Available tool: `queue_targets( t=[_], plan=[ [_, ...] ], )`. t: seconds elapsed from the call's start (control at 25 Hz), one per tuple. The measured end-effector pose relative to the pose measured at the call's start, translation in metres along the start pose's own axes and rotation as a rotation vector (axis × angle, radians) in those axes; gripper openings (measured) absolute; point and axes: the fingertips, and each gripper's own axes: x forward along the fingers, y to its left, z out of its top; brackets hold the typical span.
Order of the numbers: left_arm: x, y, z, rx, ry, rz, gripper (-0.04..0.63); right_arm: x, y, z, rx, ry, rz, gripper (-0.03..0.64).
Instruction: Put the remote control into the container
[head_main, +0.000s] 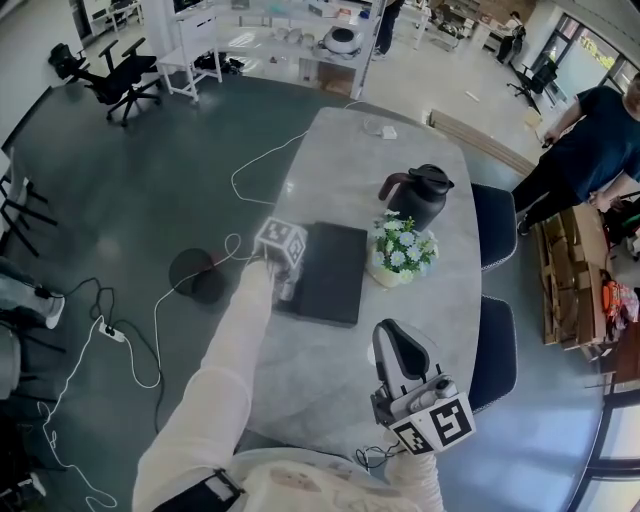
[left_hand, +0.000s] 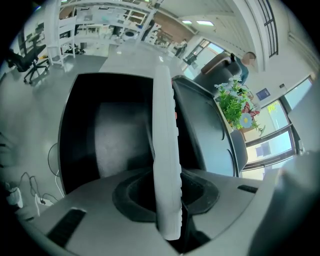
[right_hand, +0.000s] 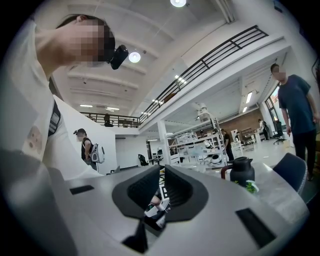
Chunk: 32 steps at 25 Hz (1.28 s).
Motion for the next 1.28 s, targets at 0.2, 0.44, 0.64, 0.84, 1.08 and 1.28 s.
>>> queue_targets(
  t=[0.2,0.44,0.64,0.84,1.08,1.28],
  plan=[
    [-0.001,-0.002,-0.001,0.03,-0.015,0.004,0.107,0.001,0.0,0.001,0.002,-0.002,0.007,0.035],
    [-0.001,0.005,0.003,-0.095,-0.043,0.018,0.107,0.004,0.001,0.001,0.004,-0.006,0.012,0.035],
    [-0.003,0.005,0.001,-0.215,-0.05,-0.018,0.107,0.004,0.002,0.003,0.005,-0.011,0.019,0.035],
    [-0.011,0.008,0.006,-0.187,-0.108,0.016,0.107,0.004,0.001,0.006,0.005,-0.019,0.018,0.035],
    [-0.016,0.017,0.009,-0.049,-0.165,0.198,0.124,0.007,0.009,0.01,0.003,-0.032,0.041,0.035],
    [-0.013,0.01,0.008,-0.132,-0.23,0.15,0.118,0.009,0.018,0.017,-0.006,-0.044,0.059,0.035]
  ],
)
